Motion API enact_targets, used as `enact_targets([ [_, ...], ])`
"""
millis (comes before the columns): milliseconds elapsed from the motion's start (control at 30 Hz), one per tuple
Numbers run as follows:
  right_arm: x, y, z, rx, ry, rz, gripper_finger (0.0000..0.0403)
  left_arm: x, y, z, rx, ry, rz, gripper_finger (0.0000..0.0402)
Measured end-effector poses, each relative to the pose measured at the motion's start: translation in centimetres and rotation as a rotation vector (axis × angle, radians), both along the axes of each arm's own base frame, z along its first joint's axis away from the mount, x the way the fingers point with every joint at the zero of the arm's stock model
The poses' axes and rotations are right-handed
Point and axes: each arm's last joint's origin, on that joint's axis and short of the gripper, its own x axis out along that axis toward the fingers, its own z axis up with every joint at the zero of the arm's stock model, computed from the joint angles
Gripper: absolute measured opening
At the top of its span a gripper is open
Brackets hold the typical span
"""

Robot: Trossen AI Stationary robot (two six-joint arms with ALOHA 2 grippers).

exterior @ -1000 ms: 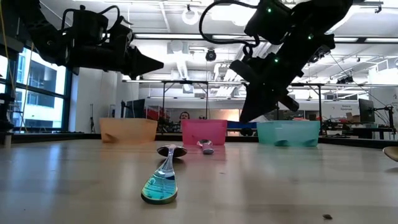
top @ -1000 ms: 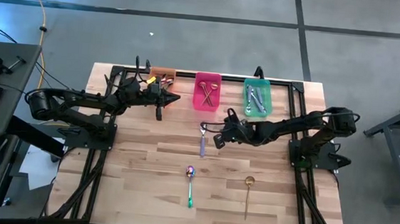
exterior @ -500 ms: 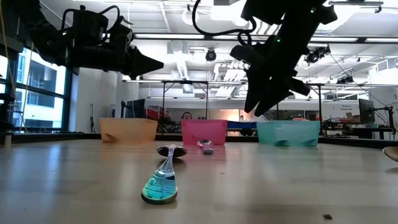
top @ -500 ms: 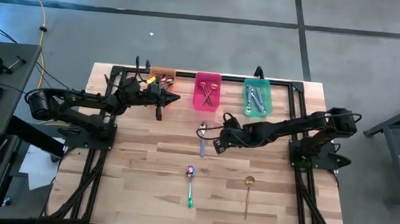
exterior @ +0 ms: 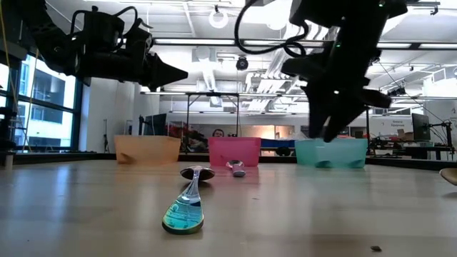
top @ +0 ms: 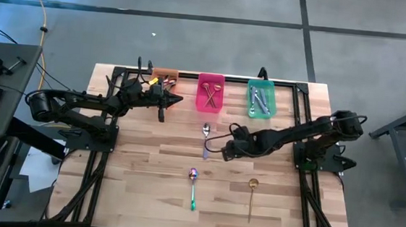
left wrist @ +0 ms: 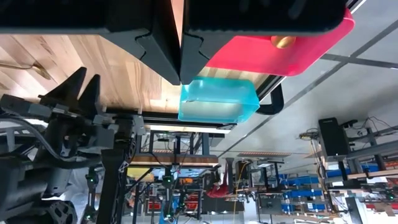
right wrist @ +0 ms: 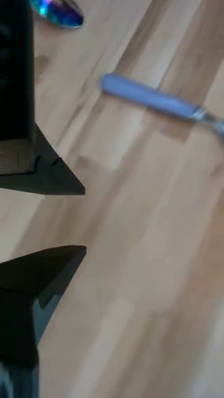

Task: Sort silverware by color (type)
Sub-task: Put the yellow spoon into the pink bin

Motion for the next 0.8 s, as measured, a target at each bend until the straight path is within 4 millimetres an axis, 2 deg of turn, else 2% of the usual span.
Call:
enact_targets([
  [233,-0.9,1.2,-0.3,0.153,0.063,-0.095,0.0130,0.0,0.0,0.0,-0.002,0.003,0.000,0.0000],
  [400,-1.5,3.1,-0.3,0.277,0.101,-0.132,0.0130,0.0,0.0,0.0,-0.002,0.004,0.000,0.0000],
  [600,-2.5,6.2,-0.3,0.455,0.170,-0.185,0.0130,0.0,0.0,0.0,-0.003,0.005,0.000,0.0000],
  [800,-4.2,9.8,-0.3,0.580,0.238,-0.346,0.0130,0.0,0.0,-0.2,-0.011,0.017,0.000,0.0000],
])
